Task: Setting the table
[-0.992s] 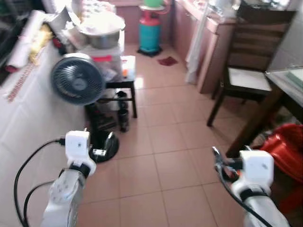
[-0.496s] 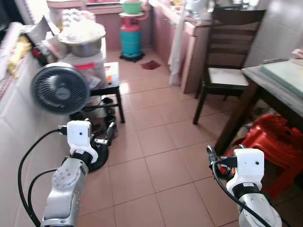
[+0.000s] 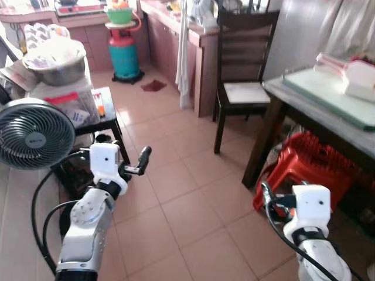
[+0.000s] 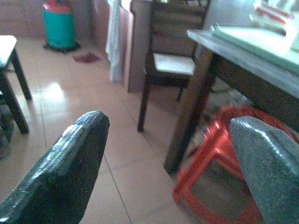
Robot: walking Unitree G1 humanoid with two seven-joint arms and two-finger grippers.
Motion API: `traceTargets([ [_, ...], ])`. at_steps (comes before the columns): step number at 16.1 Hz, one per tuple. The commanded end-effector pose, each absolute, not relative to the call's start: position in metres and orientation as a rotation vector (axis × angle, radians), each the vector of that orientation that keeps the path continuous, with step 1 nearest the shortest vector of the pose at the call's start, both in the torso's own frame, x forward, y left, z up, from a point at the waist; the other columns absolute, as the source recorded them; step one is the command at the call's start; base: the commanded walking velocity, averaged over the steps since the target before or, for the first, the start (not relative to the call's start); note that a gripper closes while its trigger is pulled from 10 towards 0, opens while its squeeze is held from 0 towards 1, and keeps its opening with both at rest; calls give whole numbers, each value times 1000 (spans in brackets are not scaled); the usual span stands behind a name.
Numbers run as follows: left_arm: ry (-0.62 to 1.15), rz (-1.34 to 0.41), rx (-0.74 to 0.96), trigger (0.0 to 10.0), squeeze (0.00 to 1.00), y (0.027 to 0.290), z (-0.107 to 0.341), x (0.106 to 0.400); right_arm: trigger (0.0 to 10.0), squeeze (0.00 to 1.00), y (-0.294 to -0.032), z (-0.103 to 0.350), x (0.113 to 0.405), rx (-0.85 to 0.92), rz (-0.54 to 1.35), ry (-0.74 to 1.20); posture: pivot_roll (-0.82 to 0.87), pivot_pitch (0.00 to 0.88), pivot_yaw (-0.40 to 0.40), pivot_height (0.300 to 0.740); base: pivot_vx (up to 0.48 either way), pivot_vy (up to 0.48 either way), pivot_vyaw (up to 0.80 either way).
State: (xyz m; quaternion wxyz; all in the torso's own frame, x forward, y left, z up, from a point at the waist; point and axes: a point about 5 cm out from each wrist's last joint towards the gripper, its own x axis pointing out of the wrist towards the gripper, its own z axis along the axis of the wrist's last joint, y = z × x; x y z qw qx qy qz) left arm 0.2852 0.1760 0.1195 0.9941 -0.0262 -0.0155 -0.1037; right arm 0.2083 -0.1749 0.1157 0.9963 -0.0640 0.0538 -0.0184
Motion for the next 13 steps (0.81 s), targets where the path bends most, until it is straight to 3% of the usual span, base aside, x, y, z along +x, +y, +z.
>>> traceTargets([
  [1,-16,-203,-46,10000,0,181,115,283,10000,0,-172,116,207,-113,-29,107,-35,6,32,740,262,0,-800],
  [13,4,-219,-40,10000,0,177,110,282,10000,0,-170,115,208,-111,-22,109,-36,18,31,740,235,0,-800],
])
